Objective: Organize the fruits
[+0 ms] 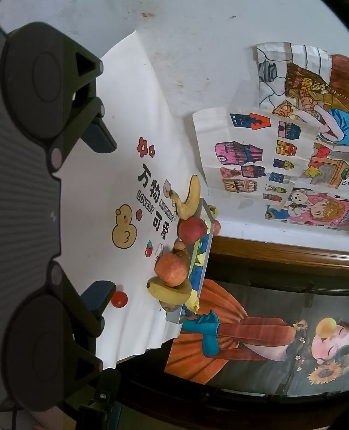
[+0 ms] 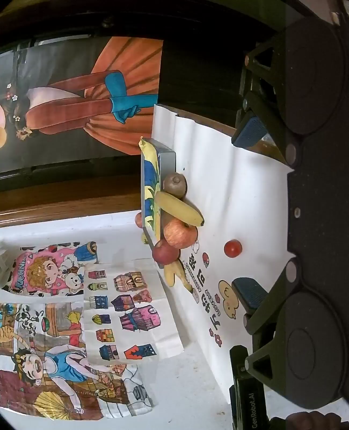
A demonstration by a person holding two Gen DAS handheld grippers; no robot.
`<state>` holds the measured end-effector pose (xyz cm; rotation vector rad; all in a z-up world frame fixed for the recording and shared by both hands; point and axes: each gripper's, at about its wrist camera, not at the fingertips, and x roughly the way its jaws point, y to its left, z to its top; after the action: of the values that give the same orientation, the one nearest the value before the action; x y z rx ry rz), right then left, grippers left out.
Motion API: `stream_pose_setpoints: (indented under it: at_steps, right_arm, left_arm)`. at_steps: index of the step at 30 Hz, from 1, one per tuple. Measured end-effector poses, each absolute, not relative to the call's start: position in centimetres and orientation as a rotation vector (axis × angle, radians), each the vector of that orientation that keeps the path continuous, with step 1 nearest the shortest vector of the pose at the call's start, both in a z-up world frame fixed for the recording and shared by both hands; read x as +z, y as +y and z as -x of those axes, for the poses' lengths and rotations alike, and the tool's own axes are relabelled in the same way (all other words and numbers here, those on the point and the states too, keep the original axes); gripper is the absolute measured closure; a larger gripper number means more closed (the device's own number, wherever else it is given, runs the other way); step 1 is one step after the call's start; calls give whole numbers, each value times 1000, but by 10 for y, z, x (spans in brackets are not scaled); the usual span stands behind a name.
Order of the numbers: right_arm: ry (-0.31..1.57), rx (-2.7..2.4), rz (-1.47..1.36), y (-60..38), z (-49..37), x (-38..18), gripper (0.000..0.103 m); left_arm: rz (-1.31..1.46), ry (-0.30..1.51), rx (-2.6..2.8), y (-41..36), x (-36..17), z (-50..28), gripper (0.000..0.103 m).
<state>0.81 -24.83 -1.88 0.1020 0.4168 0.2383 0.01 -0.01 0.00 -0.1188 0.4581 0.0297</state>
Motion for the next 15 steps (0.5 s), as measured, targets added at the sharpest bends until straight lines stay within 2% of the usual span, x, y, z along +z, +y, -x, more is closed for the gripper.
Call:
stream_pose_setpoints:
  at_steps: [15]
  right_arm:
    - [422,240,-104,-249,-8,-20,1]
  left_arm:
    - [117,461,30,0,0,0,0]
